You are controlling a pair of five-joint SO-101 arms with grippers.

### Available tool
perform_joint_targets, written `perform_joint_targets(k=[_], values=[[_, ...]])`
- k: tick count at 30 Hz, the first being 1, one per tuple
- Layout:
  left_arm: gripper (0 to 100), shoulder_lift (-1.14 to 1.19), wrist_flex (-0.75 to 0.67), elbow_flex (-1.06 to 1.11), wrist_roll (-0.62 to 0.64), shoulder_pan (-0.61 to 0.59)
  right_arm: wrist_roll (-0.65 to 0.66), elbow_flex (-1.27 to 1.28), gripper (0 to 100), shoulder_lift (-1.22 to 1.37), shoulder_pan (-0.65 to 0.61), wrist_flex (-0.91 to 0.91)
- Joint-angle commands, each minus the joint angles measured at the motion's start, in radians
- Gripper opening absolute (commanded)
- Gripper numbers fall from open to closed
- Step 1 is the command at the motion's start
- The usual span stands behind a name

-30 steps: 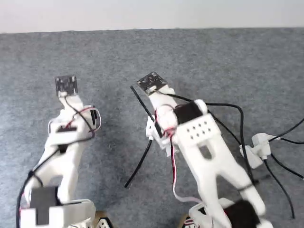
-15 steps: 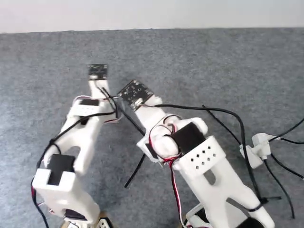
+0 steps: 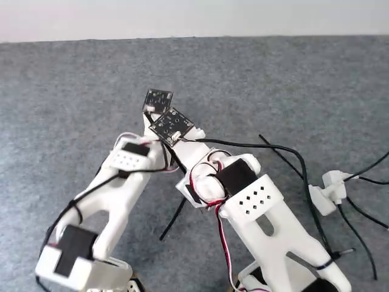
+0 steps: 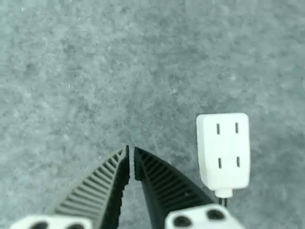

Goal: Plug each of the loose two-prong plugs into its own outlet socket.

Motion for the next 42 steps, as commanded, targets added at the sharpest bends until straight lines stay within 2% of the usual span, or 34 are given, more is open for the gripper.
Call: perform_joint_targets(k=[1,8,12,20,23,26,30,34,42], values=[[1,-0.13,-0.101,0.093,-0.064,0.009,0.014,-0.008,0.8,-0.025,0.016,-0.019],[1,-0.285,-0.322,0.348,-0.199,0.058,0.014,-0.006,0.8,-0.024,0.016,-0.041],[1,-0.344,-0.499,0.472,-0.238,0.021,0.015,-0.006,0.8,-0.024,0.016,-0.053],[2,-0.456,-0.993,0.74,-0.236,-0.009,0.049,0.002,0.8,0.107,0.016,-0.142],[2,-0.466,-1.117,0.808,-0.236,-0.009,0.06,0.002,0.8,0.139,0.016,-0.166],[2,-0.468,-1.122,0.811,-0.238,-0.035,0.055,0.002,0.9,0.137,0.016,-0.17],[2,-0.474,-1.137,0.808,-0.23,-0.169,0.012,0.011,0.9,0.116,0.039,-0.223],[1,-0.466,-1.194,0.806,-0.229,-0.275,-0.032,0.048,0.9,0.116,0.096,-0.363],[1,-0.473,-1.197,0.848,-0.229,-0.31,-0.101,0.184,0.9,0.116,0.153,-0.664]])
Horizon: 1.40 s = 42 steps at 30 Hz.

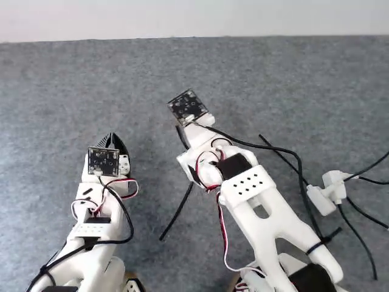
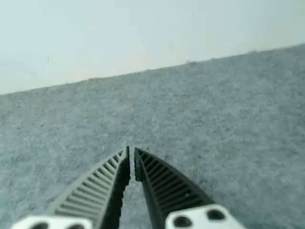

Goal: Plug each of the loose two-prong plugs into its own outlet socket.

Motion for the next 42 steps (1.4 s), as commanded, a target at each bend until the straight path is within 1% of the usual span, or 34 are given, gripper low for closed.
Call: perform_joint_targets(k=[1,3,6,12,14,24,42], values=[[1,-0.025,-0.026,-0.005,-0.002,-0.009,-0.025,0.018,0.9,-0.025,0.033,-0.13],[1,-0.025,-0.026,-0.005,-0.002,-0.009,-0.02,0.037,0.9,-0.025,0.045,-0.176],[1,-0.025,-0.026,-0.005,-0.002,-0.009,-0.014,0.043,0.9,-0.025,0.067,-0.191],[1,-0.02,-0.026,-0.005,-0.003,-0.009,0.081,0.041,0.9,-0.024,0.113,-0.214],[1,-0.02,-0.026,-0.005,-0.005,-0.008,0.094,0.041,0.9,-0.01,0.114,-0.228],[1,-0.018,-0.026,-0.004,-0.006,-0.008,0.095,-0.046,0.9,0.163,0.116,-0.242],[1,-0.018,-0.025,0.005,-0.009,0.0,0.089,-0.046,0.9,0.168,0.116,-0.298]])
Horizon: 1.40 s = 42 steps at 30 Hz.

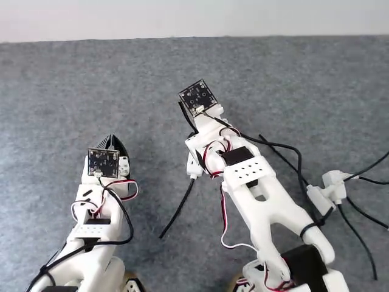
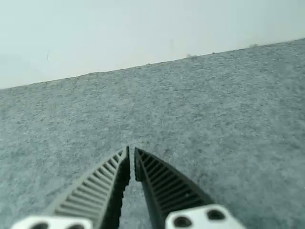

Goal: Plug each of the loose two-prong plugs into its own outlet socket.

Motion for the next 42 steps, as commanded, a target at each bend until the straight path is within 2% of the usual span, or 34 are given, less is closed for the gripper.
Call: perform_joint_targets(k=[1,22,37,42], values=[[1,-0.018,-0.025,-0.008,-0.009,0.005,0.006,-0.049,0.9,-0.001,0.012,-0.025],[1,-0.018,-0.025,-0.008,-0.009,0.005,0.043,-0.026,0.9,0.015,0.015,-0.05],[1,-0.018,-0.021,-0.007,-0.009,0.003,0.044,-0.012,0.9,0.16,0.013,-0.047],[1,-0.017,-0.021,-0.005,-0.009,-0.002,0.037,-0.015,0.9,0.163,0.013,0.045]])
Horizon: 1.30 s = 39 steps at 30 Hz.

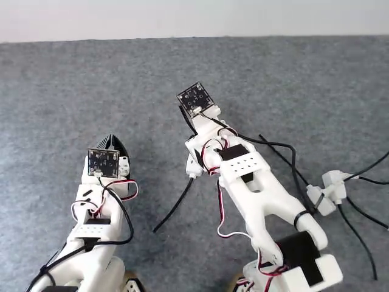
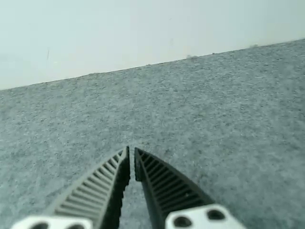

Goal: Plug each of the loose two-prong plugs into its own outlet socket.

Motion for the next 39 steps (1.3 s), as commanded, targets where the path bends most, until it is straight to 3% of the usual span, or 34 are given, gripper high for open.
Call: perform_joint_targets(k=[1,14,19,21,26,33,39], values=[[1,-0.017,-0.023,0.001,-0.009,-0.002,0.005,0.008,0.9,0.021,0.004,0.093],[1,-0.017,-0.021,0.008,-0.009,0.002,0.015,-0.015,1.5,0.028,0.005,0.185],[2,-0.017,-0.021,0.008,-0.009,0.002,0.06,-0.028,18.4,0.013,-0.018,0.208],[2,-0.017,-0.021,0.008,-0.009,0.003,0.017,-0.074,23.3,-0.015,-0.047,0.295],[2,-0.017,-0.021,0.008,-0.009,0.003,-0.158,-0.183,23.0,-0.05,-0.105,0.492],[2,-0.017,-0.021,0.008,-0.009,0.003,-0.281,-0.19,23.1,0.044,-0.108,0.398],[2,-0.017,-0.021,0.008,-0.009,0.003,-0.285,-0.27,23.1,0.206,-0.104,0.297]])
